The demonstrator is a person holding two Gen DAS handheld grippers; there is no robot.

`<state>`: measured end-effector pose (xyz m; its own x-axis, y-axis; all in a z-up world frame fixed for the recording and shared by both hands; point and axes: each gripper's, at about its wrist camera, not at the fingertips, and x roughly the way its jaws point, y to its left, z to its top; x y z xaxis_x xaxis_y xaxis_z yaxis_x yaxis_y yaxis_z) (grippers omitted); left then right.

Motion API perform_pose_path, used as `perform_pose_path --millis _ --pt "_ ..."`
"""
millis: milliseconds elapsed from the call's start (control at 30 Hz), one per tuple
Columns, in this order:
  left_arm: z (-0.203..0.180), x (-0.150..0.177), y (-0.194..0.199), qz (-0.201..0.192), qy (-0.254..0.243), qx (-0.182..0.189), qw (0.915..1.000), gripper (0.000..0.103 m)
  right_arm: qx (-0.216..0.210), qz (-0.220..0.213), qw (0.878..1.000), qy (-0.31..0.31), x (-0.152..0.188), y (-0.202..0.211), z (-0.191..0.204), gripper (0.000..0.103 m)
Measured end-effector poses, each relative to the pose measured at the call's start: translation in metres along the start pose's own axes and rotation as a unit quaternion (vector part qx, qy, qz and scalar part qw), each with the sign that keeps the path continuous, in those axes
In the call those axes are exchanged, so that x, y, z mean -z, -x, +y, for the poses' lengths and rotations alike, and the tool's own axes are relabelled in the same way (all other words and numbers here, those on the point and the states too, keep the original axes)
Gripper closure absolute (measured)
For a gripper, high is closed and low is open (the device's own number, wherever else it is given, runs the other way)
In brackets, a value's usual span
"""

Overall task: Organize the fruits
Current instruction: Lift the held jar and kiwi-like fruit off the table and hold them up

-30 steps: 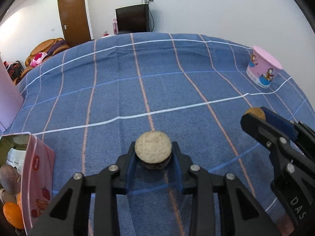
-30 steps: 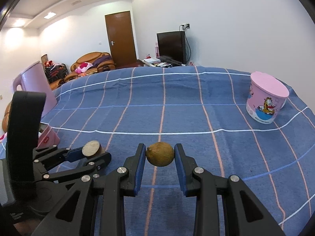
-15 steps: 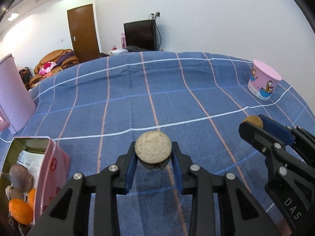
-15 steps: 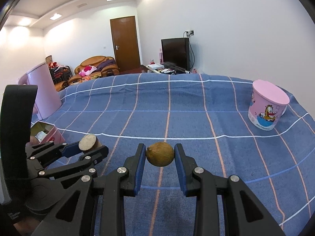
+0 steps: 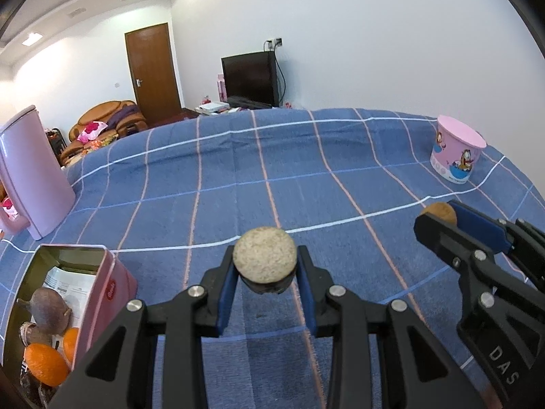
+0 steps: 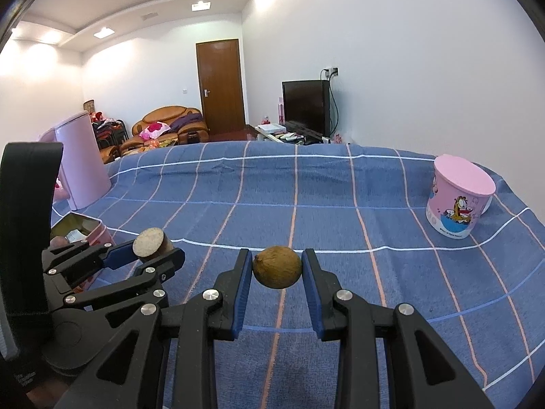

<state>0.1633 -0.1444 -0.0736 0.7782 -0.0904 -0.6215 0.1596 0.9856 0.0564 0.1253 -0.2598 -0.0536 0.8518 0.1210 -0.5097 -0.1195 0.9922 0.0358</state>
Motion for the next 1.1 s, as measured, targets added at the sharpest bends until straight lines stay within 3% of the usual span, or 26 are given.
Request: perform_pose_path --millis 1100 --pt "0.003 0.004 0.025 -0.061 0.005 -0.023 0.9979 0.068 0.011 -0.061 0.998 0.007 0.005 0.027 0.006 0.071"
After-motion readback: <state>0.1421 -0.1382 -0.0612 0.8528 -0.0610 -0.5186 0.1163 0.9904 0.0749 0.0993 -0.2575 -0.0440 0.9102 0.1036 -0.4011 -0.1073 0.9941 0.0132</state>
